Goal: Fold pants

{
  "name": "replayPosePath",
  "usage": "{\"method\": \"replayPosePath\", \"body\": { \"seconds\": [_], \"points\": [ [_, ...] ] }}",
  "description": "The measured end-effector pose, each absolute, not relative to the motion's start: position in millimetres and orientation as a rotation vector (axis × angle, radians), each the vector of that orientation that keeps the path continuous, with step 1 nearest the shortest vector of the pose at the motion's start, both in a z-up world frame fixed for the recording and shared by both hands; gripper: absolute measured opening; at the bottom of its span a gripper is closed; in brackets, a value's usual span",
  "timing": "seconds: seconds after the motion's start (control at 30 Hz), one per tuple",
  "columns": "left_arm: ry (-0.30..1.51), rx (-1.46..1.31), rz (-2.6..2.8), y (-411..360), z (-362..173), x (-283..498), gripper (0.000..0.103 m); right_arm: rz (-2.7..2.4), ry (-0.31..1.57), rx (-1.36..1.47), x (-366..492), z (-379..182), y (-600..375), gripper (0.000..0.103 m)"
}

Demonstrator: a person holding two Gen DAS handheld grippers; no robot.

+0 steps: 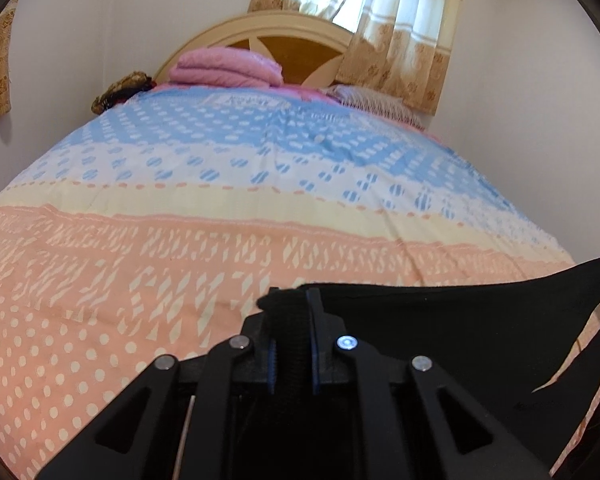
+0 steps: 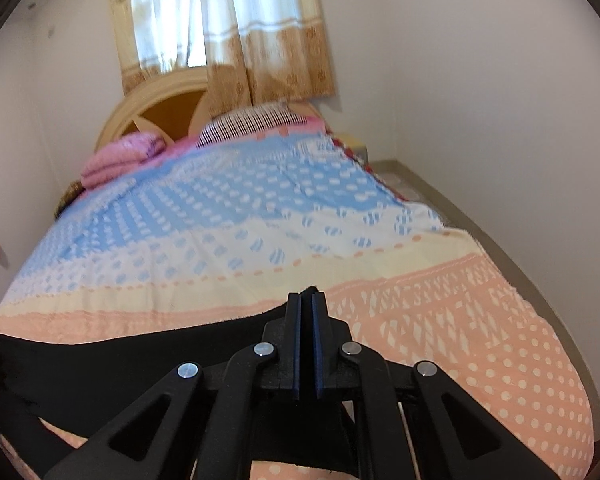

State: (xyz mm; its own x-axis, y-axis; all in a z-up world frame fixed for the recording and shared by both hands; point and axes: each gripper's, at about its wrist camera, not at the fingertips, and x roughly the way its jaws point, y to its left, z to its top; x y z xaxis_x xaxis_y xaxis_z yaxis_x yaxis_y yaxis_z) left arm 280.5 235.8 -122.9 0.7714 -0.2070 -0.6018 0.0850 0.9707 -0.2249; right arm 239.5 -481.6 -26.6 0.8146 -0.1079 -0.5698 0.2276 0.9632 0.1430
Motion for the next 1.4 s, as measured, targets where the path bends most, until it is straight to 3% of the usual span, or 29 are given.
{"method": "replayPosePath", "body": {
  "seconds": [0.4, 0.97, 1.2, 1.33, 1.4],
  "points": [
    [0.520, -0.235, -0.251, 244.4, -108.0, 207.9, 0.013, -0.143, 0.470, 0.327, 147.3, -32.7, -492.7, 0.004],
    [0.540, -0.201, -0.278, 248.4, -166.9, 117.9, 0.020, -0.163, 0.572, 0.461, 63.3, -115.8, -512.5, 0.004],
    [0.527, -0.196, -0.263, 254.1, -170.2, 100.0, 0.028, -0.176, 0.566, 0.456, 42.0, -112.6, -512.5, 0.004],
    [0.510, -0.200, -0.218, 259.7, -171.3, 89.3, 0.057, -0.269, 0.596, 0.378, 33.3, -111.8, -513.4, 0.005],
    [0.515, -0.198, -0.212, 264.4, -172.3, 80.4, 0.059, -0.292, 0.591, 0.413, 23.0, -113.7, -523.6, 0.006]
  ]
}}
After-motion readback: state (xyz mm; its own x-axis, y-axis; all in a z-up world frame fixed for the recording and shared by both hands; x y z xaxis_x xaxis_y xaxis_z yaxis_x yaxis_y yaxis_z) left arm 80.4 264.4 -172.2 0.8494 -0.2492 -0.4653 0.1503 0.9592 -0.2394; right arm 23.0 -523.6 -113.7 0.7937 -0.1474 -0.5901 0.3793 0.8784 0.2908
